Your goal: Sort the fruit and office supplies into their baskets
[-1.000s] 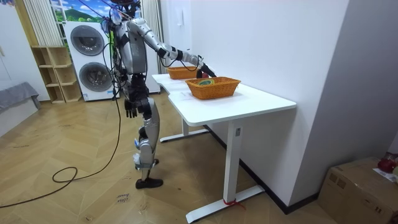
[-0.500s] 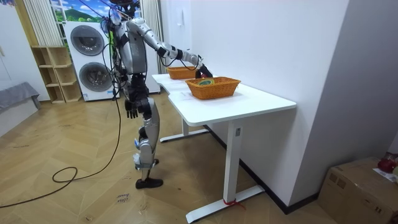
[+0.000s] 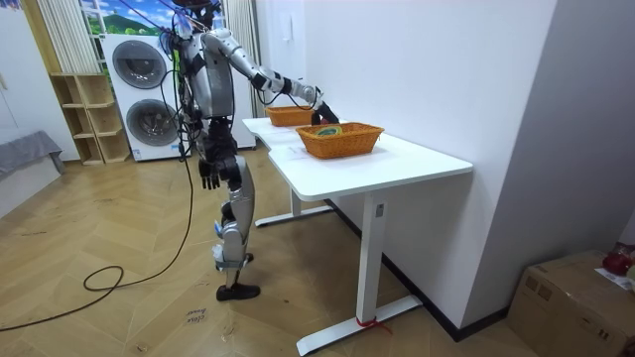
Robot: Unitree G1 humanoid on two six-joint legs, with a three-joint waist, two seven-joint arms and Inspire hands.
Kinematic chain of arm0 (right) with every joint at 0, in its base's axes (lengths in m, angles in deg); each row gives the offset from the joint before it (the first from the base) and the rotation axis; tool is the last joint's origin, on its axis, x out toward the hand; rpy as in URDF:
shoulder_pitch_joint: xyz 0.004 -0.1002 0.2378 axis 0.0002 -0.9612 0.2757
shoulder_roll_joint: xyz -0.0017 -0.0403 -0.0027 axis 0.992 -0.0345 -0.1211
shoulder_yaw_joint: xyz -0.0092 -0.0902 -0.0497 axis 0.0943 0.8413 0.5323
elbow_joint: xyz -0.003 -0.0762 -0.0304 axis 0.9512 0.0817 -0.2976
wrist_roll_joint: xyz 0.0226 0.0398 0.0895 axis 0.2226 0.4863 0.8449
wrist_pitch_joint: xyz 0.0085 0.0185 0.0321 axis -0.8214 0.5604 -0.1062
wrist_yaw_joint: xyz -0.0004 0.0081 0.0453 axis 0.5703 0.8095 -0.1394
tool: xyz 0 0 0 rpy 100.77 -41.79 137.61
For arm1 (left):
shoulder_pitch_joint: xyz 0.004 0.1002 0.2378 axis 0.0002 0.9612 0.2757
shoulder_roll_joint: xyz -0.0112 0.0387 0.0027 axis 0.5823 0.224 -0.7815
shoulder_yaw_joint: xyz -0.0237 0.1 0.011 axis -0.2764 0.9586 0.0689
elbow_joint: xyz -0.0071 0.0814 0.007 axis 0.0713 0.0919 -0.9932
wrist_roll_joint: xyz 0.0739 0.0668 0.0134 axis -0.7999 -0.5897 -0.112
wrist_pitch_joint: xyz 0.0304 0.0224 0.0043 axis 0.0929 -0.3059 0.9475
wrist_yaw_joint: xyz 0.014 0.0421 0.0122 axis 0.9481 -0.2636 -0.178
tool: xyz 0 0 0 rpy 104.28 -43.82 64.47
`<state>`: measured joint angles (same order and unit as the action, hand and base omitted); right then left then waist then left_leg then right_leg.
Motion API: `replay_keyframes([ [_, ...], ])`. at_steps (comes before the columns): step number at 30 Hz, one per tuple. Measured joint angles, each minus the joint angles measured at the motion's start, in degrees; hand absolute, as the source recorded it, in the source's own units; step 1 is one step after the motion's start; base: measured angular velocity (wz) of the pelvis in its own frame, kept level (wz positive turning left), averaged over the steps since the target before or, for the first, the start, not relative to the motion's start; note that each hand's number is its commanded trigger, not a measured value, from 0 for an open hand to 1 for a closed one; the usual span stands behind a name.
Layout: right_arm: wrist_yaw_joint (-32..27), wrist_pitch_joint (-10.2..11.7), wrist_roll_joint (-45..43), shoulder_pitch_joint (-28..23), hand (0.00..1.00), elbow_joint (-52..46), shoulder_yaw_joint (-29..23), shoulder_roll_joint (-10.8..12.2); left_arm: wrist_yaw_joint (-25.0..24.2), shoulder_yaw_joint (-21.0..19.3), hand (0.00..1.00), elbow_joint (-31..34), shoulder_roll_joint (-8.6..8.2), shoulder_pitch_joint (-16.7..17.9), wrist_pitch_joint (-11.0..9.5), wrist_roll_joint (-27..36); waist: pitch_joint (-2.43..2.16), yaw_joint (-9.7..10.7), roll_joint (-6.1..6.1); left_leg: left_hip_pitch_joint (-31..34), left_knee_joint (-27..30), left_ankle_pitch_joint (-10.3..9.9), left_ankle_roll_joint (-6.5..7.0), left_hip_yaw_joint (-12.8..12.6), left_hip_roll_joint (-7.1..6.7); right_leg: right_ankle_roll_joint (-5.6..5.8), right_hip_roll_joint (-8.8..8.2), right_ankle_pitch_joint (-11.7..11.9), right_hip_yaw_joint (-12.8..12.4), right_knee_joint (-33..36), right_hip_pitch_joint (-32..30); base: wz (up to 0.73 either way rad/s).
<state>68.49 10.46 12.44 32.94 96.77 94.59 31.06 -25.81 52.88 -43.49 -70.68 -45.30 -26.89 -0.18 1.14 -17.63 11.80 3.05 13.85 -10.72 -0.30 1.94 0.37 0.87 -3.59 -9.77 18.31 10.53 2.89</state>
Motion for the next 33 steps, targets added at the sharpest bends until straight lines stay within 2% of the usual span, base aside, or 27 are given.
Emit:
replay_keyframes([
  [2, 0.0, 0.0, 0.0, 0.0, 0.04, 0.0, 0.0, 0.0, 0.2, 0.0, 0.0, 0.0, 0.0, 0.0, 0.0, 0.0, 0.0, 0.0, -0.01, 0.0, 0.0, 0.0, 0.0, 0.0, 0.0, 0.0, 0.0, 0.0, 0.0, 0.0, 0.0, 0.0],
  [3, 0.0, 0.0, 0.0, 0.0, 0.13, 0.0, 0.0, 0.0, 0.3, 0.0, 0.0, 0.0, 0.0, 0.0, 0.0, 0.0, 0.01, 0.0, -0.02, 0.0, 0.0, 0.0, 0.0, 0.0, 0.0, 0.0, 0.0, 0.0, 0.0, 0.0, 0.0, 0.0],
  [4, 0.0, 0.0, 0.0, 0.0, 0.62, 0.0, 0.0, 0.0, 0.3, 0.1, 0.0, 0.0, 0.0, 0.0, 0.0, 0.0, 0.01, 0.0, -0.03, 0.0, 0.0, 0.0, 0.0, 0.0, 0.0, 0.0, 0.0, 0.0, 0.0, 0.0, 0.0, 0.0],
  [5, 0.0, 0.0, 0.0, 0.0, 1.0, -0.1, 0.0, 0.0, 0.6, 0.7, 0.0, 0.0, 0.03, 0.0, 0.0, 0.1, 0.03, 0.0, -0.05, -0.1, 0.0, 0.0, -0.01, 0.0, 0.0, 0.0, 0.0, 0.0, 0.0, 0.0, 0.0, 0.0],
  [11, -1.8, 0.0, -0.6, 0.1, 1.0, -2.3, -0.1, -1.1, 1.1, 1.0, 0.0, 0.0, 0.12, -0.1, -0.1, 0.1, 0.03, 0.0, -0.09, -0.3, -0.4, 0.0, -0.04, 0.0, 0.03, 0.0, 0.06, 0.0, 0.0, -0.2, 0.0, 0.0],
  [17, -3.2, 0.1, -0.7, 0.2, 1.0, -2.8, -0.2, -1.1, 1.4, 1.0, 0.0, 0.0, 0.13, -0.3, -0.1, 0.1, 0.01, -0.2, -0.06, -0.6, -0.6, 0.1, -0.09, 0.0, 0.03, 0.0, 0.12, 0.0, 0.2, -0.8, 0.3, 0.0],
  [33, -1.8, 0.2, 1.2, 0.1, 1.0, -2.8, 1.9, -1.0, 1.3, 1.0, 0.0, 0.0, 0.16, -0.5, -0.1, 0.1, -0.14, -0.1, 0.19, -0.7, -1.0, 0.1, -0.13, 0.0, 0.04, 0.0, 0.09, 0.0, 0.7, -0.9, 0.9, 0.0],
])
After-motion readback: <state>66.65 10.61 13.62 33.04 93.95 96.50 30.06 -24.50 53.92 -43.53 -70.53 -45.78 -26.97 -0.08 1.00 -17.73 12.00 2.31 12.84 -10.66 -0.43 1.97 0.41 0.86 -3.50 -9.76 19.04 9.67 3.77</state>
